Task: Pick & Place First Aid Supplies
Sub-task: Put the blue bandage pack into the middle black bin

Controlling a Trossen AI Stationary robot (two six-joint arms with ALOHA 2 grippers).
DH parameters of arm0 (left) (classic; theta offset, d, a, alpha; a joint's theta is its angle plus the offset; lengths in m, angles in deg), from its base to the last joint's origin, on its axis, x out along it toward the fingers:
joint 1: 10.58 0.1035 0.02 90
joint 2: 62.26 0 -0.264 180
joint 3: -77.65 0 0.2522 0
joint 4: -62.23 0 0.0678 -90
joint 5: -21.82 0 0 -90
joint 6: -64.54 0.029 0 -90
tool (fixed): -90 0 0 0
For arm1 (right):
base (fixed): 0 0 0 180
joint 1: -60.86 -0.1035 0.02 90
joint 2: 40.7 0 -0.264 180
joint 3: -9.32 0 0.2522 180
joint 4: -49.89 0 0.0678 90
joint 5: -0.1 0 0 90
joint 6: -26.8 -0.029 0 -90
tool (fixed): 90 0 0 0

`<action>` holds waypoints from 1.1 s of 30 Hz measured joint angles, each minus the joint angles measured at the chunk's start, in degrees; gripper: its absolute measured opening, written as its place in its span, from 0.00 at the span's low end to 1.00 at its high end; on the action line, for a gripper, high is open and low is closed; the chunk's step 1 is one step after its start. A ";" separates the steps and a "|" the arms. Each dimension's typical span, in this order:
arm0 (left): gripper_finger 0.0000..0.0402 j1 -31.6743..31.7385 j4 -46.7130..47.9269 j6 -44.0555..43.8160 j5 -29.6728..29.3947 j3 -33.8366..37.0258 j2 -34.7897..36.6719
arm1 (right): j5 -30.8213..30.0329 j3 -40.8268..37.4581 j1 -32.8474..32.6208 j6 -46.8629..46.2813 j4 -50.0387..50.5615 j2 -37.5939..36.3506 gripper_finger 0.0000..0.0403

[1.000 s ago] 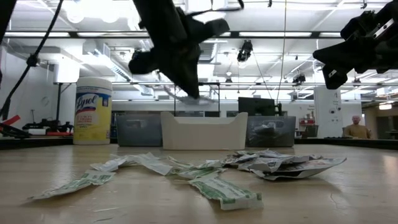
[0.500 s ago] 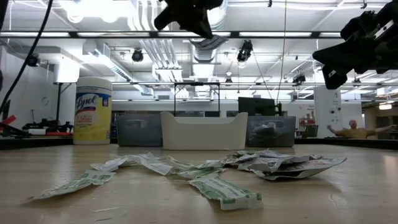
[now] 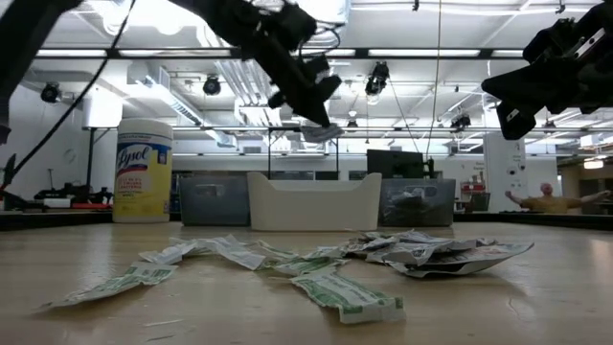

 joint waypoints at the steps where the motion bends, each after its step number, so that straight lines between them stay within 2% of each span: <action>1: 0.00 1.25 -0.10 0.66 2.32 -1.01 -1.32 | 0.00 0.00 0.00 0.00 0.00 0.00 0.02; 9: 0.00 6.47 2.46 5.18 12.73 -12.20 -15.10 | 0.08 -0.02 0.00 -0.13 0.00 -0.03 0.02; 18: 0.00 9.36 16.25 7.90 19.58 -27.55 -28.82 | 0.11 -0.02 -0.01 -0.15 -0.01 -0.04 0.02; 23: 0.00 10.22 18.27 7.93 21.97 -28.01 -29.99 | 0.11 -0.02 0.00 -0.15 -0.02 -0.04 0.02; 33: 0.00 10.67 18.66 8.04 21.92 -27.47 -29.64 | 0.07 -0.02 0.00 0.07 -0.04 -0.02 0.02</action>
